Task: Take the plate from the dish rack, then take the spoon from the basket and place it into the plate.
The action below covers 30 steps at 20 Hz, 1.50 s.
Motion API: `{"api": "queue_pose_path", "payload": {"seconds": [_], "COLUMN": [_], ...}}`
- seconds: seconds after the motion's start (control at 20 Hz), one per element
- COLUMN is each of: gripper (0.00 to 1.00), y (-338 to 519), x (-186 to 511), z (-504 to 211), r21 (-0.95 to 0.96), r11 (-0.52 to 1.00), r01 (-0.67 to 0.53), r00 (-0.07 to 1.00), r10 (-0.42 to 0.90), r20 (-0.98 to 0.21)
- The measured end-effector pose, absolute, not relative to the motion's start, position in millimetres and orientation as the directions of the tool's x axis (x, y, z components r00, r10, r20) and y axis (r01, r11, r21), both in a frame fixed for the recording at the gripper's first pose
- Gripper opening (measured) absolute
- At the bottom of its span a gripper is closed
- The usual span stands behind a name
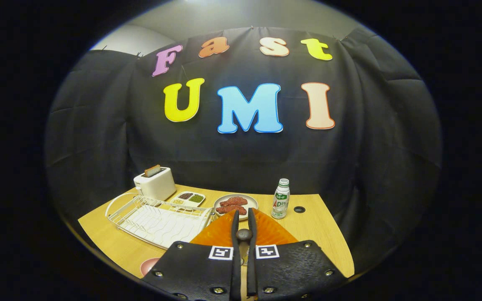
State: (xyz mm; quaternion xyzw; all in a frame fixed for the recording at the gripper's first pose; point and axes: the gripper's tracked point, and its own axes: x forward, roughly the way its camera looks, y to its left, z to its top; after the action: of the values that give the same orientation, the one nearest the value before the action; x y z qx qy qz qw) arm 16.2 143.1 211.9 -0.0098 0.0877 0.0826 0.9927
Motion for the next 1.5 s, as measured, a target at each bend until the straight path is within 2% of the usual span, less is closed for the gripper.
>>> {"api": "queue_pose_path", "payload": {"seconds": [0.25,0.85,1.5], "gripper": [0.05,0.05,0.05], "y": [163,239,326], "x": [-8,-17,-24], "z": [206,164,108], "r21": [0.006,-0.013,0.005], "r11": [0.987,0.956,0.886], "r01": [-0.162,-0.292,-0.463], "r00": [0.969,0.918,0.813], "r10": [0.16,0.277,0.427], "r20": [-0.186,-0.284,-0.395]}}
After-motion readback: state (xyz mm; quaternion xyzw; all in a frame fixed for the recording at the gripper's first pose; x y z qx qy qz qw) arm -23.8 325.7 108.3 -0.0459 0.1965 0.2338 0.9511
